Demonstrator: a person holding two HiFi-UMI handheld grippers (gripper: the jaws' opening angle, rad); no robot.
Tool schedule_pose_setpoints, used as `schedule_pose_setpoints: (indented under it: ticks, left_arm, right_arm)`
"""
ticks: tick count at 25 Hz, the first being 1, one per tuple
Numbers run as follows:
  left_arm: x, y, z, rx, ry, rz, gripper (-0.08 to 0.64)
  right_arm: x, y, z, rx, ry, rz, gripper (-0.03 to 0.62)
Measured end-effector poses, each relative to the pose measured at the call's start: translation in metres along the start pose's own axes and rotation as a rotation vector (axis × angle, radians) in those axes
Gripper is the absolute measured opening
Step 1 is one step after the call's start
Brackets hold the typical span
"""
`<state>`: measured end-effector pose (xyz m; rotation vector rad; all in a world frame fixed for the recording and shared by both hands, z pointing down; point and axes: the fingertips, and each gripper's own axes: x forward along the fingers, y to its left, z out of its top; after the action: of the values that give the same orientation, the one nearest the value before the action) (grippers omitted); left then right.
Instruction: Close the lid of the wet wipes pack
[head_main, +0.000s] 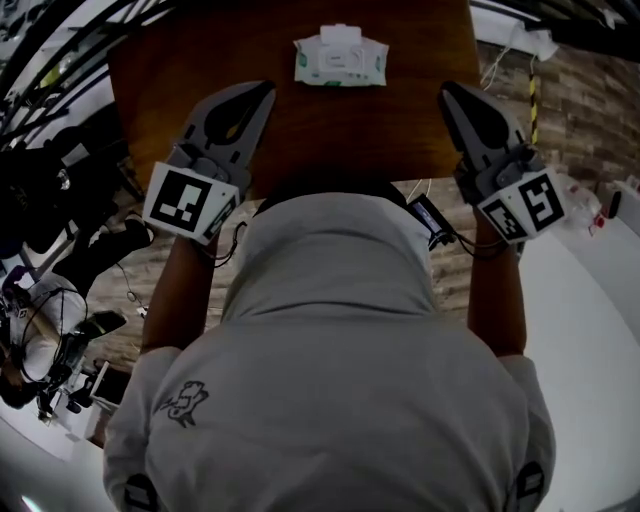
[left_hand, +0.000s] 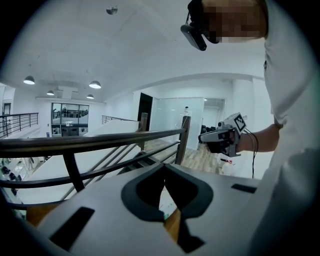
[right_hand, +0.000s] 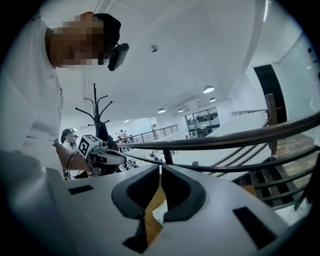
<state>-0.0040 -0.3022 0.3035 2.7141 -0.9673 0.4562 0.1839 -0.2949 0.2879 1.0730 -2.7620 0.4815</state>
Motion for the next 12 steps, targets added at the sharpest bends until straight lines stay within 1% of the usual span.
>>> schedule_pose_setpoints:
  ticks: [7,12]
  left_arm:
    - [0.025,0.014,-0.019,-0.028,0.028,0.034,0.014]
    - [0.046,0.021,-0.039,-0.061,0.057,0.036,0.013]
  right_arm:
    - [0.019,-0.028,-0.017,0.024,0.038,0.024,0.037]
    - [0.035,-0.049,-0.041,0.064,0.080,0.041,0.037]
